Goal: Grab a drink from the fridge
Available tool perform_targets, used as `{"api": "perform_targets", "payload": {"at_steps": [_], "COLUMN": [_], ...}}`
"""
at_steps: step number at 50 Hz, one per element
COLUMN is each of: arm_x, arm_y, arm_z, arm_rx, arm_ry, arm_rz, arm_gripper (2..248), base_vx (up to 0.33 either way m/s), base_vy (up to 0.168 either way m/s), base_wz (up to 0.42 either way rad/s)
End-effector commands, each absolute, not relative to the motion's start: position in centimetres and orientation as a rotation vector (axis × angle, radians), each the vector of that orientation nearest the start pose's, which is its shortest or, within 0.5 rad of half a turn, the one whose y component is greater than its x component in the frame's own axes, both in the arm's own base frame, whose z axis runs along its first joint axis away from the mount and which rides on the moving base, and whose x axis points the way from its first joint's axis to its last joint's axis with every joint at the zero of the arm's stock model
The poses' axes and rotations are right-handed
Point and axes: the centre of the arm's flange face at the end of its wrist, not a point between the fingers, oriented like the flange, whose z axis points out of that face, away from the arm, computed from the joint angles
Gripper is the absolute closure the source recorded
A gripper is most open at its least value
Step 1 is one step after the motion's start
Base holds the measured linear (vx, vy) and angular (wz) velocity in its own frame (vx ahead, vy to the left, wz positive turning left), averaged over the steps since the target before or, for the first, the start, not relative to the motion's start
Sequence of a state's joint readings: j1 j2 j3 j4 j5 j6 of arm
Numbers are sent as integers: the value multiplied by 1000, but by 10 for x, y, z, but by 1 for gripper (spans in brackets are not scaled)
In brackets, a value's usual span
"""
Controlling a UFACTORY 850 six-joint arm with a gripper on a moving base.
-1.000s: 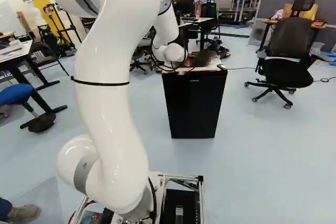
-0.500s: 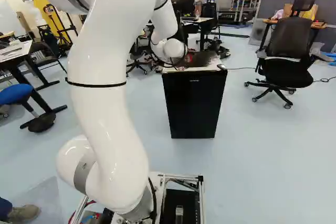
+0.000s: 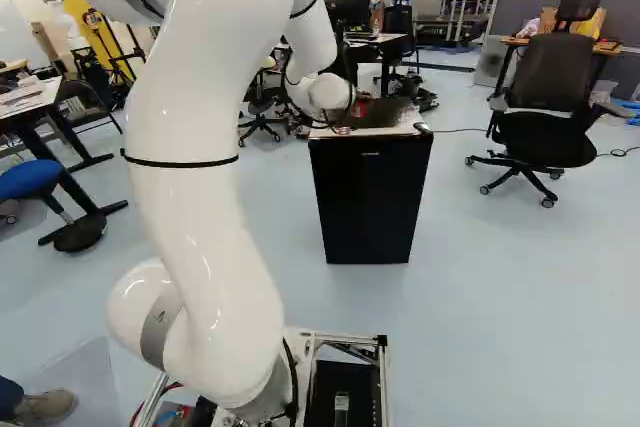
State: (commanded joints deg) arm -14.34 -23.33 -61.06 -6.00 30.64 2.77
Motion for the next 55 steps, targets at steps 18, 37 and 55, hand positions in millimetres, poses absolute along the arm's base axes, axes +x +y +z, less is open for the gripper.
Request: {"api": "perform_targets", "payload": {"at_steps": [18,37,55], "arm_x": [582,552,509], "arm_y": [-135,-112,-86], "arm_z": [443,441,436], "arm_rx": [-2685,-2668,-2648], "arm_ry": [217,191,158], "arm_rz": [-1823,-1823,-1823], "arm_gripper": [150,150,150], "base_vx": [0,0,0], "base_vy": [0,0,0], "base_wz": [0,0,0]}}
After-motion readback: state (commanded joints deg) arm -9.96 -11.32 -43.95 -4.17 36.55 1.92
